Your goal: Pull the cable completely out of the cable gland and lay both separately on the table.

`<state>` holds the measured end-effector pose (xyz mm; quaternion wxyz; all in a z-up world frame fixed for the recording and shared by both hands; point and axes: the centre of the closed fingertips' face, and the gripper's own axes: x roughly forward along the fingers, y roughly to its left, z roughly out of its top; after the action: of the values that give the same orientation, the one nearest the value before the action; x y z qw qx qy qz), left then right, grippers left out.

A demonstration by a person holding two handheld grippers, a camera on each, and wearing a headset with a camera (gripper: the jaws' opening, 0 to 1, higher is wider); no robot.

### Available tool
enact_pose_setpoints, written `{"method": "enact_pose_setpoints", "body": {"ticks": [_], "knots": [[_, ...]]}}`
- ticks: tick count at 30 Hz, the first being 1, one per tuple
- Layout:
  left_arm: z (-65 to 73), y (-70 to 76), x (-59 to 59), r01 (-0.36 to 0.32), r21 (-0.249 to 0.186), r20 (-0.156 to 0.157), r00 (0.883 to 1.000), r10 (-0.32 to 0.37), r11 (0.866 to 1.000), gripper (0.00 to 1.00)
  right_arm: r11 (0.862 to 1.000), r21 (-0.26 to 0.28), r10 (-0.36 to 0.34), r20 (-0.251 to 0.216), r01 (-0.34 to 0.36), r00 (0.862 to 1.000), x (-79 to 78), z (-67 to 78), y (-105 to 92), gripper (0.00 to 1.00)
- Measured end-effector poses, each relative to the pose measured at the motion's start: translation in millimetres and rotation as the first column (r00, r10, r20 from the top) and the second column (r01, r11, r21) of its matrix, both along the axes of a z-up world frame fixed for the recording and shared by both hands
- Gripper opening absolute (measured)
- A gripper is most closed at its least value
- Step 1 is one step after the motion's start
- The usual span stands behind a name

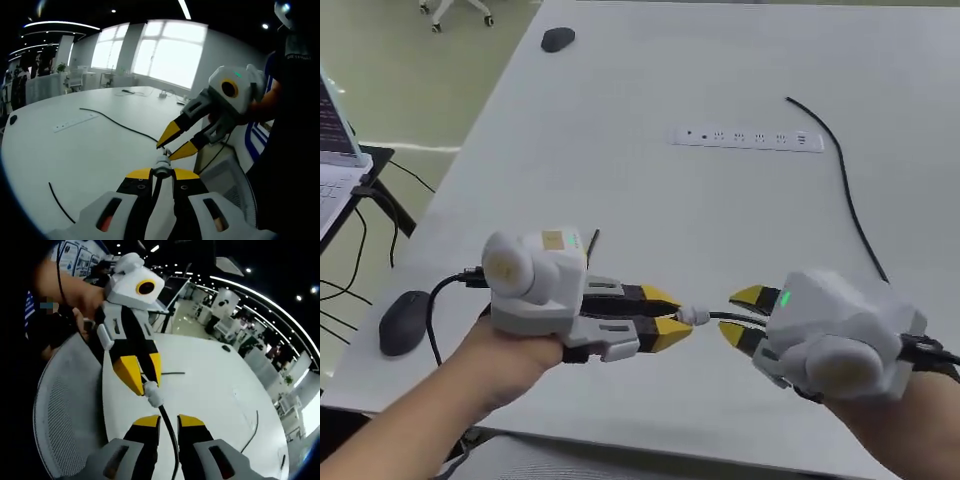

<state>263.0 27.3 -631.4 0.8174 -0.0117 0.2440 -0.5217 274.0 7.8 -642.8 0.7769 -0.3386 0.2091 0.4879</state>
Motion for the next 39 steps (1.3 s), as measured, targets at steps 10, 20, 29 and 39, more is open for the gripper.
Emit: {"method": "enact_pose_setpoints", "body": {"ticks": [10, 20, 29, 39], "knots": [[1.9, 2.4, 0.6, -0.01, -0.002, 0.006, 1.0, 0.01, 1.0, 0.15, 0.998, -0.007, 0.059, 0.026, -0.059, 0.998, -6.4, 1.4, 9.3, 0.03], [1.5, 1.4, -2.6, 0.005, 0.002, -0.003, 1.0, -0.005, 1.0, 0.15, 1.0, 0.013, 0.028, 0.013, -0.028, 1.0, -7.8, -0.8, 7.4, 0.0], [5.1, 3.8, -1.1, -0.009, -0.013, 0.004, 1.0, 0.01, 1.0, 0.15, 0.991, 0.085, -0.093, -0.082, 0.1, 0.992, -0.4, -5.3, -9.3, 0.0], [4.1, 3.8, 0.0, -0.025, -0.016, -0.004, 1.0, 0.025, 1.0, 0.15, 0.95, 0.142, -0.247, -0.208, 0.28, 0.946, 12.6, -23.7, -33.9, 0.0]]}}
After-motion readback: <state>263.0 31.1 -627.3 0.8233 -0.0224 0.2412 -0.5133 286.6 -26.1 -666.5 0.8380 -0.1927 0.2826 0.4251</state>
